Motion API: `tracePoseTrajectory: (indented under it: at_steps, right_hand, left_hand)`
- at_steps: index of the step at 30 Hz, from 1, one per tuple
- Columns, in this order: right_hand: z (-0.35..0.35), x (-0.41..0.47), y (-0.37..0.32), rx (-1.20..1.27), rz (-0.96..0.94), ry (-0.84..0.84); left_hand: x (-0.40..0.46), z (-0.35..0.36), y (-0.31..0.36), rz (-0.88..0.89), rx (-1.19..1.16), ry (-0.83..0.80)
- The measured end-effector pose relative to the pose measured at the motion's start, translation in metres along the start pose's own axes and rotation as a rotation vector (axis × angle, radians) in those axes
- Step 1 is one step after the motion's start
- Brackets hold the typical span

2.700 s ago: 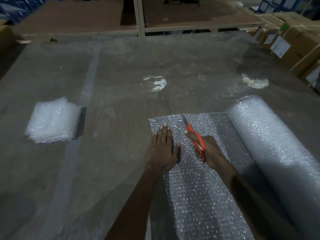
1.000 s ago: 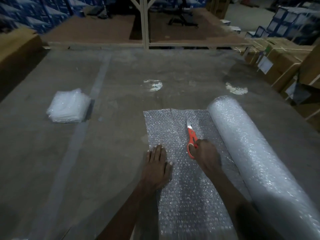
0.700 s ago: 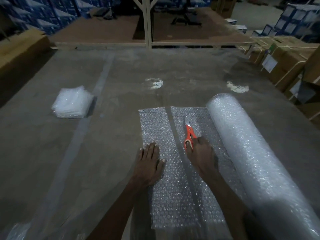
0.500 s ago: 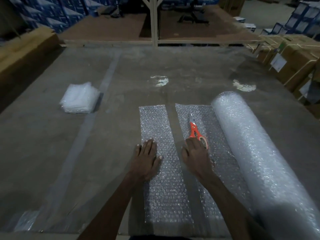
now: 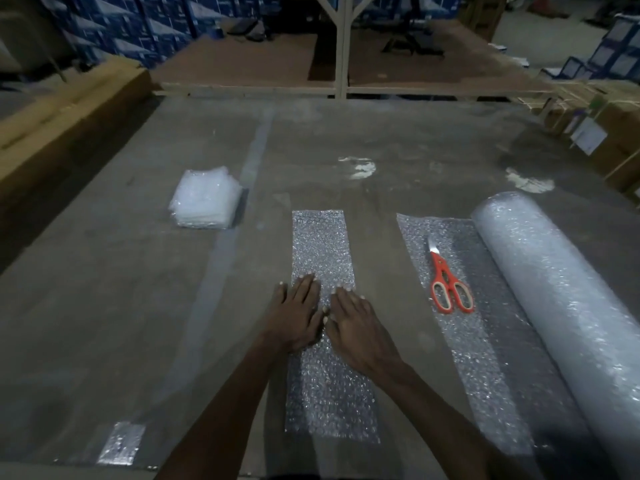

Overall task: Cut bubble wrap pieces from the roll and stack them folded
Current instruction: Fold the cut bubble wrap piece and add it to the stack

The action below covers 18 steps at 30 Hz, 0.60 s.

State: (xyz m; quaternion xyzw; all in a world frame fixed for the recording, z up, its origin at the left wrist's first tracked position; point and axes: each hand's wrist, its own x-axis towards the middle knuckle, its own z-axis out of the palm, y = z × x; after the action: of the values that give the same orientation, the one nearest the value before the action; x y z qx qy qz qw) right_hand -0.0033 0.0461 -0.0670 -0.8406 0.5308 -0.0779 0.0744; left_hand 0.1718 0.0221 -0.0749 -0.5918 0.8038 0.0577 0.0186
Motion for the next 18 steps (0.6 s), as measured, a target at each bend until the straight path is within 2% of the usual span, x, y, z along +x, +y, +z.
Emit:
tracePoseTrajectory:
  at_steps: [4,9,18]
  right_hand:
    - [0.018,0.008,-0.036,-0.024,0.081,-0.085]
    - [0.028,0.010,-0.054,-0.010,0.173,-0.098]
    - [0.029,0.009,-0.056,0.031,0.200,-0.123]
  left_hand:
    - [-0.006,0.004,-0.037,0.037,-0.038,-0.001]
    - [-0.039,0.015,-0.069,0.085,-0.090,0.022]
    - [-0.086,0.020,-0.069,0.160,-0.143,0.042]
